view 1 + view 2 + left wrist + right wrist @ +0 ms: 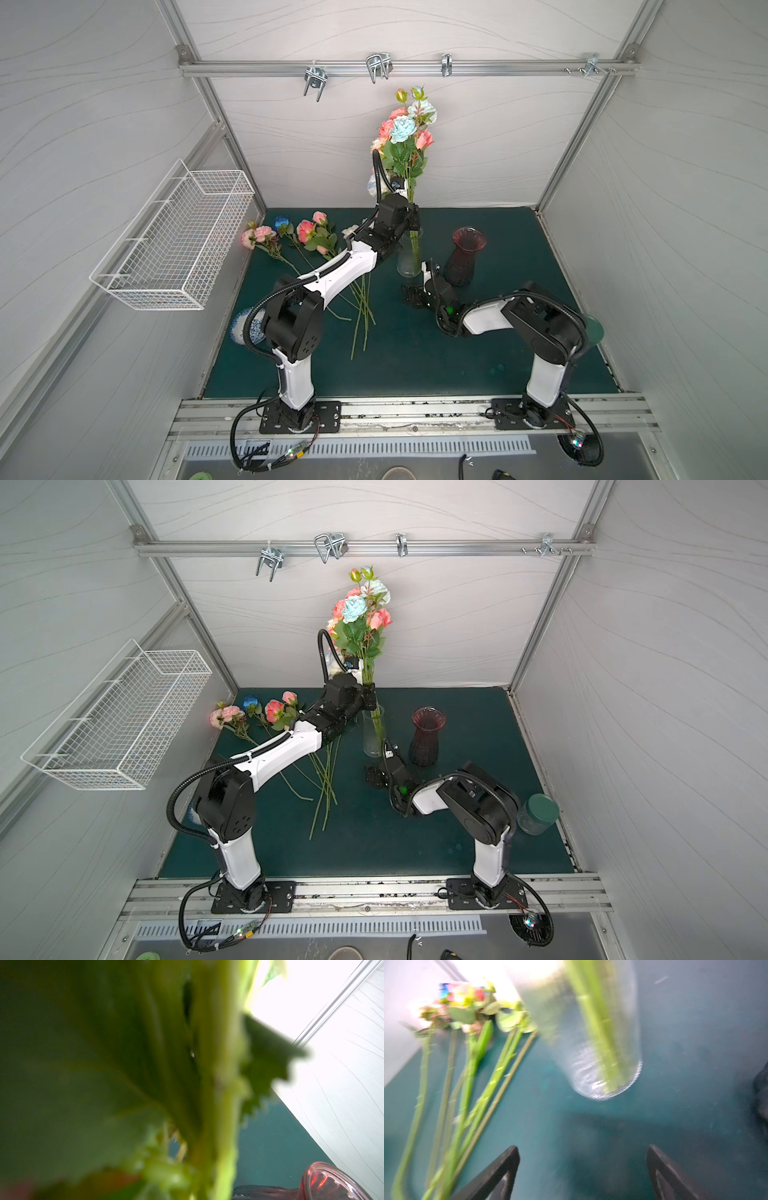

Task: Arrange flowers in a vase
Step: Move the vase to the top-center of the table.

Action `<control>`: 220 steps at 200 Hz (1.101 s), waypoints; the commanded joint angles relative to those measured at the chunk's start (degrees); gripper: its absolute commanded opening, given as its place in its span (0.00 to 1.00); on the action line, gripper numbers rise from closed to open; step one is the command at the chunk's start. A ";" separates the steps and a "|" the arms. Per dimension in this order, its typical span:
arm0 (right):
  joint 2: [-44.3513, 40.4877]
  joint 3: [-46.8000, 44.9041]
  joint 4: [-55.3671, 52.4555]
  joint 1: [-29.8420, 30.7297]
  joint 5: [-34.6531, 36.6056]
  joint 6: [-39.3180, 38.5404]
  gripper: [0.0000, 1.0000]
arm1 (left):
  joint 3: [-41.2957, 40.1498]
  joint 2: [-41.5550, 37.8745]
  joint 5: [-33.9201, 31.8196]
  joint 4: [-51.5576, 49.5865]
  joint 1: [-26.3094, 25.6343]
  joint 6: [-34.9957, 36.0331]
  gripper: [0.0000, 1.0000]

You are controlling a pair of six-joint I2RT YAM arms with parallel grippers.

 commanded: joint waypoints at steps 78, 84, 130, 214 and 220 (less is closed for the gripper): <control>2.24 3.83 -5.34 -2.85 -0.65 1.47 0.48 | -6.55 -0.02 2.78 -11.95 -3.19 -2.02 0.36; 2.82 4.85 -6.24 -2.92 -0.39 1.63 0.47 | -6.64 -0.04 2.60 -12.08 -3.12 -2.01 0.36; 8.57 11.40 -8.91 -3.95 -0.51 2.74 0.43 | -5.97 0.69 2.20 -12.40 -3.00 -0.66 0.37; 16.07 24.20 -15.19 -6.28 -2.09 3.77 0.38 | -0.04 6.08 3.25 -14.09 0.66 1.04 0.35; 16.42 24.79 -15.63 -6.39 -2.17 4.00 0.38 | 0.51 6.61 3.26 -14.26 0.82 1.23 0.35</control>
